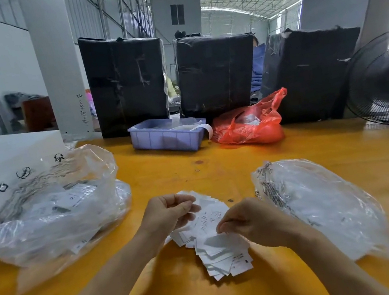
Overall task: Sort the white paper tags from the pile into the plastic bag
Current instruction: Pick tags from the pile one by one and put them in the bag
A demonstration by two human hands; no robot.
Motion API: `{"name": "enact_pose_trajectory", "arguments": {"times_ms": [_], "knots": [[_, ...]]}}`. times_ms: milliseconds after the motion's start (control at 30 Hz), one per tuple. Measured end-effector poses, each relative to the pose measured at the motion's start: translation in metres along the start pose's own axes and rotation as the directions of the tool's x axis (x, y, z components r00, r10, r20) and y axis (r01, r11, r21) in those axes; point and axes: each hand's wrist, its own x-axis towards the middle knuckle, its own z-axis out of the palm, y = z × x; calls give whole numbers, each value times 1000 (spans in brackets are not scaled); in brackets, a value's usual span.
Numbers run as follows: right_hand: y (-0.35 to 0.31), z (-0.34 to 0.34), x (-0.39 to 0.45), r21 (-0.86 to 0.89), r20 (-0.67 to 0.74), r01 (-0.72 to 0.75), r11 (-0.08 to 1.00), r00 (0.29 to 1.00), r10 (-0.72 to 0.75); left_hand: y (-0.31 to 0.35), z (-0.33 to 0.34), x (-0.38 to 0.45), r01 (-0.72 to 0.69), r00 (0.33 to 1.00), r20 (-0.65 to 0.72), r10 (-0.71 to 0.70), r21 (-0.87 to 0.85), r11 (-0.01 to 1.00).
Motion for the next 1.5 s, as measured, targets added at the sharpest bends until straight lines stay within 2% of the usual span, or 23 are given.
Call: {"name": "enact_pose_trajectory", "arguments": {"times_ms": [167,233,300,367,400,467,567,667,800,967,1033,1167,1267,1333,1433,1500], "knots": [[5,8,1,-148,-152,88,985,982,-111,-2,-1,1,-4,1000,-1,4,19,1000],[8,9,1,-164,-270,85,983,954,-127,-3,-1,2,-5,1000,-4,5,10,1000],[13,8,4,-83,-497,58,995,863,-92,-3,-1,2,-8,1000,-8,8,-5,1000],[17,7,6,187,-641,38,982,762,93,-3,-1,3,-11,1000,-5,11,-10,1000],[19,5,6,375,-626,50,926,750,213,-3,0,3,-10,1000,-1,10,-10,1000],[19,4,6,672,-493,65,738,783,380,-3,0,2,-8,1000,9,8,-6,1000],[16,3,6,826,-358,59,561,823,441,-3,2,1,-4,1000,28,3,12,1000],[11,5,7,874,-289,56,482,858,424,-3,3,-1,2,999,47,-3,29,1000],[2,11,6,853,-212,5,522,917,339,-3,7,-2,-1,998,58,-1,31,1000],[-7,17,4,718,-142,-66,693,961,239,-4,11,-3,2,998,56,-1,-12,1000],[-8,16,4,756,-140,-82,650,949,283,-4,11,-3,1,998,67,0,-14,1000],[-1,10,5,883,-76,-113,456,924,375,-3,11,-3,-2,997,82,4,-26,1000],[0,9,6,914,-111,-67,401,908,404,-3,11,-5,5,994,114,-1,-42,999],[2,11,7,888,-204,-12,459,885,419,-2,11,-6,11,991,133,-4,-49,999],[7,13,8,725,-375,19,688,849,372,-1,12,-6,9,988,154,-1,-50,999],[6,14,9,645,-428,18,764,837,341,-1,13,-7,8,986,164,2,-58,998]]}}
